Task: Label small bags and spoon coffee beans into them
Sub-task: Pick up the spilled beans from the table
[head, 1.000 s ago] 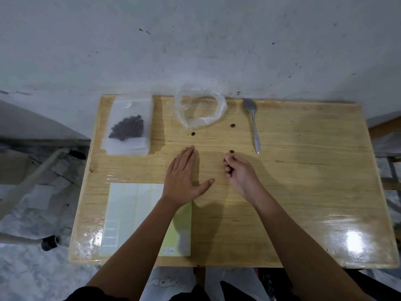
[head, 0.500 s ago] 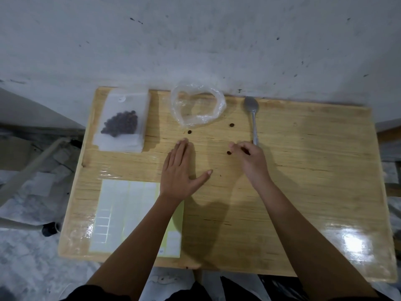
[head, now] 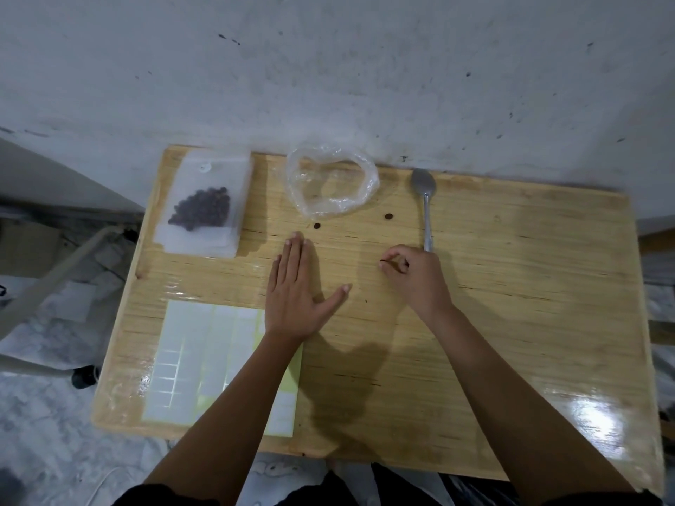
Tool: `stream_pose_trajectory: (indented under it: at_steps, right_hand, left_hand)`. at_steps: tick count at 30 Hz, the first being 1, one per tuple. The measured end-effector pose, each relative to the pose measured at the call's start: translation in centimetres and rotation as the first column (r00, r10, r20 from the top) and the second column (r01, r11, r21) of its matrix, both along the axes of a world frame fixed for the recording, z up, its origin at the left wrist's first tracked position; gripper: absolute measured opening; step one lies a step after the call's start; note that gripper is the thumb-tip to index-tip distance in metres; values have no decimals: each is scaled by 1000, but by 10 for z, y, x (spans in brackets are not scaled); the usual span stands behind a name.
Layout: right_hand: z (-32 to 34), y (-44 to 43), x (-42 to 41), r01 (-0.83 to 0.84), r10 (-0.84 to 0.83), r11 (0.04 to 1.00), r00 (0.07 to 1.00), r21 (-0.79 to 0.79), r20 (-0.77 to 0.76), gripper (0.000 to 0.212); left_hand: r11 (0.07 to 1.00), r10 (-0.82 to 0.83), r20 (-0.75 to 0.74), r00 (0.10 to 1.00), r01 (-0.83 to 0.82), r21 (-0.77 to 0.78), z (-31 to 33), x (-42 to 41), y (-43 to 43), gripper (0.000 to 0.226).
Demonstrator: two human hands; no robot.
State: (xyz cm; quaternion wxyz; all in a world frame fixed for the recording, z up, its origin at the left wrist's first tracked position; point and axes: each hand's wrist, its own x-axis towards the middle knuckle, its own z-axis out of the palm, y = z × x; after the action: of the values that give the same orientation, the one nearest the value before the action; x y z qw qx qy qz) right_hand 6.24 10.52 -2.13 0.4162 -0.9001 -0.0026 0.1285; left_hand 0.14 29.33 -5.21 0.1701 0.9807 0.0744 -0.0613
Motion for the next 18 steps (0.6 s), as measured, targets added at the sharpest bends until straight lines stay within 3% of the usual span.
stream_pose_trajectory:
  at_steps: [2,4,5,7,9,10,11,14,16,18]
  right_hand:
    - [5,2,1,59,-50,994,994,93,-95,3]
    - [11,3,4,239,-157,935,942,263,-295,11]
    - [14,4,6,357,-191,859,889,367,-417,16]
    - [18,5,9,570,-179,620,772,539,-610,22]
    - [20,7,11,666,-158,463,712,585,-685,23]
    - [20,7,12,662,-165,470,715,583,-679,24]
    - [19,8,15,623,-190,543,744,563,-641,26]
    - [16,8,27,368,-252,861,908,350,-336,27]
    - [12,8,37,285,-265,929,957,237,-115,18]
    - [9,7,45,259,-265,949,964,179,12,11]
  left_hand:
    - [1000,1,-5,1000,-1,1,1,0,1,100]
    - [1000,-3,-14,1000,3,2,1,1,1,100]
    - [1000,-5,-16,1000,5,2,2,1,1,100]
    - [1000,-4,-17,1000,4,1,2,0,1,100]
    - [1000,3,-16,1000,-3,-3,2,0,1,100]
    - [1000,5,-11,1000,-5,-5,2,0,1,100]
    - [1000,5,-8,1000,-5,-8,1,0,1,100]
    - [1000,-2,-12,1000,2,-8,3,-1,1,100]
    - [1000,-5,-8,1000,5,-16,3,-1,2,100]
    - [1000,-13,-15,1000,12,-12,3,0,3,101]
